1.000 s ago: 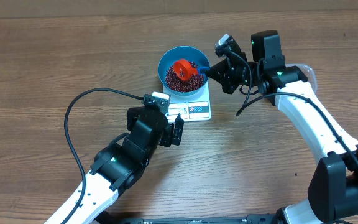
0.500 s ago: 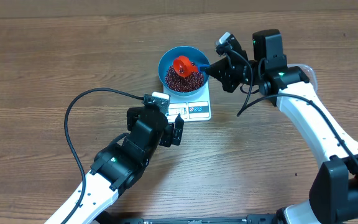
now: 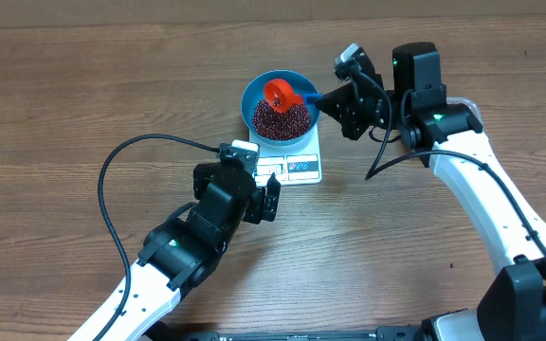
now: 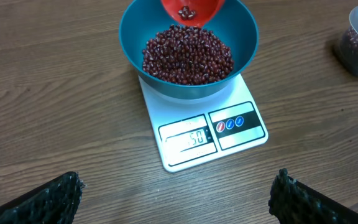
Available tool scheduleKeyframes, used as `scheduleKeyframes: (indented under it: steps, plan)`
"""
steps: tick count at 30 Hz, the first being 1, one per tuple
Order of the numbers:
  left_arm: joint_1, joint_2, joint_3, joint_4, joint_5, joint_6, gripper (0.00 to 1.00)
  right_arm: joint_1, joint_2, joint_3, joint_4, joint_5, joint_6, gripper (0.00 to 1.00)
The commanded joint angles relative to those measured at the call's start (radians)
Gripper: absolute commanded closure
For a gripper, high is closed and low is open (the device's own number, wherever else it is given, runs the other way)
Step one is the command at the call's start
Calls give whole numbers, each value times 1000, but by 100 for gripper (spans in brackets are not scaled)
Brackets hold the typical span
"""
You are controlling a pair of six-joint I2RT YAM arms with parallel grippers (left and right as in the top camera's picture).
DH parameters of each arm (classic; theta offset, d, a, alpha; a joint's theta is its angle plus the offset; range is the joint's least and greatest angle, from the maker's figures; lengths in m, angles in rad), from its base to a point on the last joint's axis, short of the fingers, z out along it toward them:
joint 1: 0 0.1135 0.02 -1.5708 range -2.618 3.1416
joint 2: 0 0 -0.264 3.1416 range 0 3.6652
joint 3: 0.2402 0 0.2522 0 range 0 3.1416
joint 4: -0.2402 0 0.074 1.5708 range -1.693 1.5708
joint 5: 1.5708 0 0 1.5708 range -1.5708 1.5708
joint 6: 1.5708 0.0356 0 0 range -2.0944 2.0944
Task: Scoop item into bowl and weigh 150g on scale
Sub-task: 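Tilt and lift the red scoop out of the blue bowl, right gripper, then carry the red scoop with the right gripper to the plastic container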
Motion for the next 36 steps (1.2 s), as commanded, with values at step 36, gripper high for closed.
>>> scheduleKeyframes:
  steps: [36]
  plan:
    - [5, 2, 23, 3, -10, -16, 0, -609, -314, 39, -368, -5, 291, 96]
